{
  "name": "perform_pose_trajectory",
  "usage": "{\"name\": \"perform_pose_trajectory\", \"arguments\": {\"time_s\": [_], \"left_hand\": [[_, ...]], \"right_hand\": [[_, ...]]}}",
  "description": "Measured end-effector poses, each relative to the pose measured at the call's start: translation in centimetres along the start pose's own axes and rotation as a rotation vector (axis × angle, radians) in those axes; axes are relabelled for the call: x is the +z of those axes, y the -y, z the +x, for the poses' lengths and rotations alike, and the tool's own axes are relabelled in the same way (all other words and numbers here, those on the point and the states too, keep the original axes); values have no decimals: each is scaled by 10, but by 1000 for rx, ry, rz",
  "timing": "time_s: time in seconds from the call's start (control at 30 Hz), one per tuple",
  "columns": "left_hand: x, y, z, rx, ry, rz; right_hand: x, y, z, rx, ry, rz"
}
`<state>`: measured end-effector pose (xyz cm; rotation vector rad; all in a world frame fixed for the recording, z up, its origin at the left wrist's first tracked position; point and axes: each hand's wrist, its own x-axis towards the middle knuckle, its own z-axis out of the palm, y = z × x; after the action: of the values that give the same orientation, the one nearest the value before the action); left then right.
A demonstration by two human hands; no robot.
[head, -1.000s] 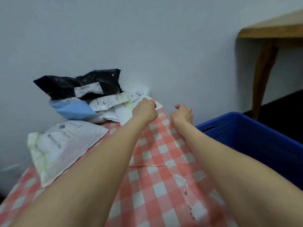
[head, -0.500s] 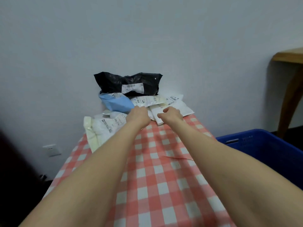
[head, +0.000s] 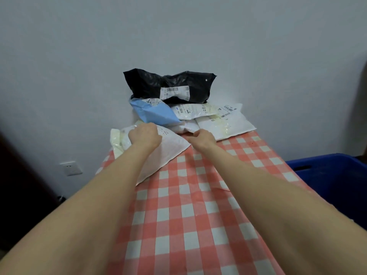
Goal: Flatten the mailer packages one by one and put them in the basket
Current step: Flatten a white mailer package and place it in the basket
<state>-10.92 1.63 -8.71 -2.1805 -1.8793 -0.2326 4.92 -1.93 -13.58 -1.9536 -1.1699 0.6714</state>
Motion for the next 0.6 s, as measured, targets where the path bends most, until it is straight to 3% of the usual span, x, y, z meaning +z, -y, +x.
{"name": "perform_pose_trajectory", "arguments": {"time_s": [0.17, 0.4, 0.6], "left_hand": [[-15, -6, -7, 120, -95, -58], [-58, -44, -33, 414, -14, -329], [-39, -80, -65, 563, -88, -406]], "right_hand": [[-20, -3, -5, -10, -57, -1], [-72, -20, -31, 8, -148, 103], [-108, -57, -55, 10, -137, 58]]}}
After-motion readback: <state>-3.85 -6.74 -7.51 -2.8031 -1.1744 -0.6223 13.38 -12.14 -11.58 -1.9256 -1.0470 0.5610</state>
